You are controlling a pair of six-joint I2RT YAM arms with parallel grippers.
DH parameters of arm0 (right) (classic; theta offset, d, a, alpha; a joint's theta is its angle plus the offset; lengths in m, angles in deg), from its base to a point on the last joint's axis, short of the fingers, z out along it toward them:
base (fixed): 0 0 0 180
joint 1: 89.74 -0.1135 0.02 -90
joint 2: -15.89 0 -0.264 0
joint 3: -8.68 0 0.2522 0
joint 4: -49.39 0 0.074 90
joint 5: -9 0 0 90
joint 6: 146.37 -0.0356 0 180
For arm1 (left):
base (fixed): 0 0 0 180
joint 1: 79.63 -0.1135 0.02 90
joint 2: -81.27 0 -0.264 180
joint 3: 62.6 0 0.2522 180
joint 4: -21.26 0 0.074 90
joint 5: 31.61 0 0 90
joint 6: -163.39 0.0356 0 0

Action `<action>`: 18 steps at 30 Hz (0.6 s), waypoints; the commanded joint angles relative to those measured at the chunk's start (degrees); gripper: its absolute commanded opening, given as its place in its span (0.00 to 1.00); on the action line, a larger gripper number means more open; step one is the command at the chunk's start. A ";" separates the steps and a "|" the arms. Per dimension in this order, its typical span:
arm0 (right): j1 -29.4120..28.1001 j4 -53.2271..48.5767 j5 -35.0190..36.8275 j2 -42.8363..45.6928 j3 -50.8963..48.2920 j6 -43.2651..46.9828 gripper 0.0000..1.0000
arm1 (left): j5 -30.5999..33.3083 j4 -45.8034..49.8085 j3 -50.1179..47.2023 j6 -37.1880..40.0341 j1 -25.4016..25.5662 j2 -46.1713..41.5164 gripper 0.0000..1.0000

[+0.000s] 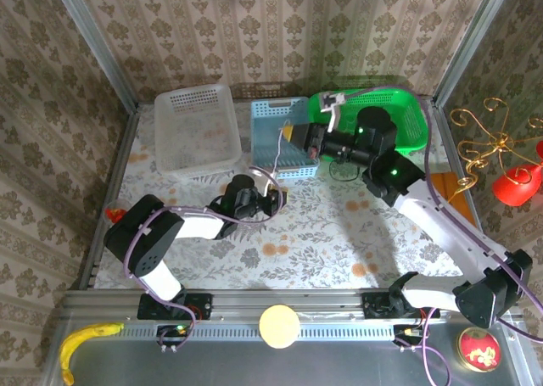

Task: Untangle the cables

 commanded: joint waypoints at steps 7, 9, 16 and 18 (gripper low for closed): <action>7.52 -0.06 1.82 -0.86 14.62 -5.05 0.00 | 1.68 -5.03 -7.02 -3.23 0.02 -0.28 0.27; 8.92 -0.05 1.84 -1.56 17.50 -5.80 0.00 | 1.91 -5.63 -7.59 -3.60 0.03 -0.18 0.27; 13.79 -0.07 1.73 -4.23 25.49 -8.25 0.00 | 1.92 -6.09 -8.23 -3.92 -0.03 0.73 0.26; 14.90 -1.13 1.81 -5.38 27.75 -8.13 0.00 | 1.69 -6.44 -8.47 -4.13 -0.06 0.83 0.27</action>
